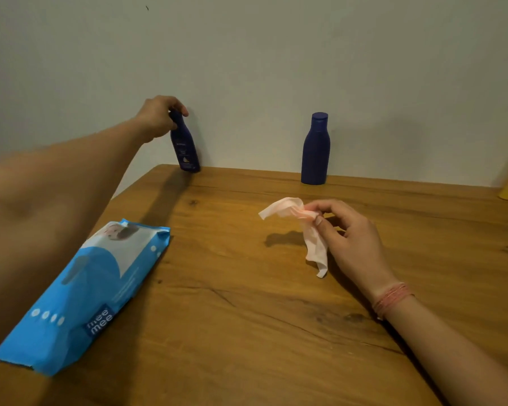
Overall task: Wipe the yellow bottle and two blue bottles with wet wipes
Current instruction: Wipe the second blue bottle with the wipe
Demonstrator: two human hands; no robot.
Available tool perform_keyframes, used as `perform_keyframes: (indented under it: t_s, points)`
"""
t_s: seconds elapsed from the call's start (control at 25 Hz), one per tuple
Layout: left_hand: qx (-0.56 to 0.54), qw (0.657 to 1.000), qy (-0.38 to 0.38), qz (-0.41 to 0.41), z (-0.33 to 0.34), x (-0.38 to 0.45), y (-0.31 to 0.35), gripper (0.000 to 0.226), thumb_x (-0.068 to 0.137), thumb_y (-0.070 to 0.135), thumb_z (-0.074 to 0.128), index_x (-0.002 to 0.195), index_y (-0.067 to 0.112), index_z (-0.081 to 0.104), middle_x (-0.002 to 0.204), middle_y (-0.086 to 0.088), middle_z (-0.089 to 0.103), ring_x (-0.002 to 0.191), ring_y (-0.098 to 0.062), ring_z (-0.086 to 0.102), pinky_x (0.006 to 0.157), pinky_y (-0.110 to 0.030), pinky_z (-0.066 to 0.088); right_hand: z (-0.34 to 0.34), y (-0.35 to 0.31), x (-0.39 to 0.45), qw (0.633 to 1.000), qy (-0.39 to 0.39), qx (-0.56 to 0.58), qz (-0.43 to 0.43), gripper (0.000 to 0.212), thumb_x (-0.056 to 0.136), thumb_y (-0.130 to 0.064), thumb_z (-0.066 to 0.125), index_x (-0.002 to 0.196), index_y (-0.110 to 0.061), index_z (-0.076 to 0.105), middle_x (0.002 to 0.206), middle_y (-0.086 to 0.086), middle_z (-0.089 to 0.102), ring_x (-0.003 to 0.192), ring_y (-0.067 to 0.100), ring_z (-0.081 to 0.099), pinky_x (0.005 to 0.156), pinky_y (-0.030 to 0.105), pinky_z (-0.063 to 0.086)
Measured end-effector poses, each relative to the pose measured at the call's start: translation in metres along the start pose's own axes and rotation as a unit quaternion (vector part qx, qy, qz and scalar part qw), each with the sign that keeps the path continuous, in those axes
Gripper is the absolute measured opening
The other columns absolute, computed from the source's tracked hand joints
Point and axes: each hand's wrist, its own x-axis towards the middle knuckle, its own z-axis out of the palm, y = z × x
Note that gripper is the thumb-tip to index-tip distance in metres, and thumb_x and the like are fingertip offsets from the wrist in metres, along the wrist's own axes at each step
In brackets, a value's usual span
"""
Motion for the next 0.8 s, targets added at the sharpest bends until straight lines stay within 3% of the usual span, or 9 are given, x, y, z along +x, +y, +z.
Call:
perform_keyframes:
  t_s: [0.24, 0.48, 0.8]
  points:
    - [0.011, 1.0, -0.012, 0.002, 0.005, 0.019, -0.01, 0.037, 0.089, -0.014, 0.054, 0.118, 0.009, 0.062, 0.134, -0.015, 0.053, 0.122, -0.034, 0.052, 0.089, -0.04, 0.05, 0.0, 0.0, -0.001, 1.0, -0.004, 0.014, 0.019, 0.019, 0.095, -0.021, 0.056, 0.108, -0.031, 0.067, 0.106, -0.021, 0.064, 0.098, -0.003, 0.058, 0.078, 0.018, 0.051]
    - [0.003, 1.0, 0.01, -0.006, 0.003, 0.017, -0.016, 0.037, 0.091, -0.013, 0.053, 0.118, 0.009, 0.064, 0.135, -0.015, 0.052, 0.124, -0.034, 0.05, 0.09, -0.041, 0.052, -0.001, -0.002, -0.001, 0.999, -0.016, 0.006, 0.032, 0.02, 0.095, -0.022, 0.057, 0.109, -0.033, 0.064, 0.105, -0.027, 0.061, 0.098, -0.011, 0.054, 0.075, 0.014, 0.047]
    - [0.007, 1.0, -0.002, 0.015, 0.003, 0.015, -0.011, 0.047, 0.089, -0.014, 0.055, 0.128, 0.012, 0.059, 0.138, -0.014, 0.052, 0.125, -0.035, 0.051, 0.096, -0.045, 0.051, -0.001, -0.003, -0.001, 0.999, -0.019, 0.007, 0.033, 0.02, 0.094, -0.023, 0.057, 0.112, -0.03, 0.065, 0.108, -0.022, 0.063, 0.099, -0.001, 0.058, 0.08, 0.021, 0.051]
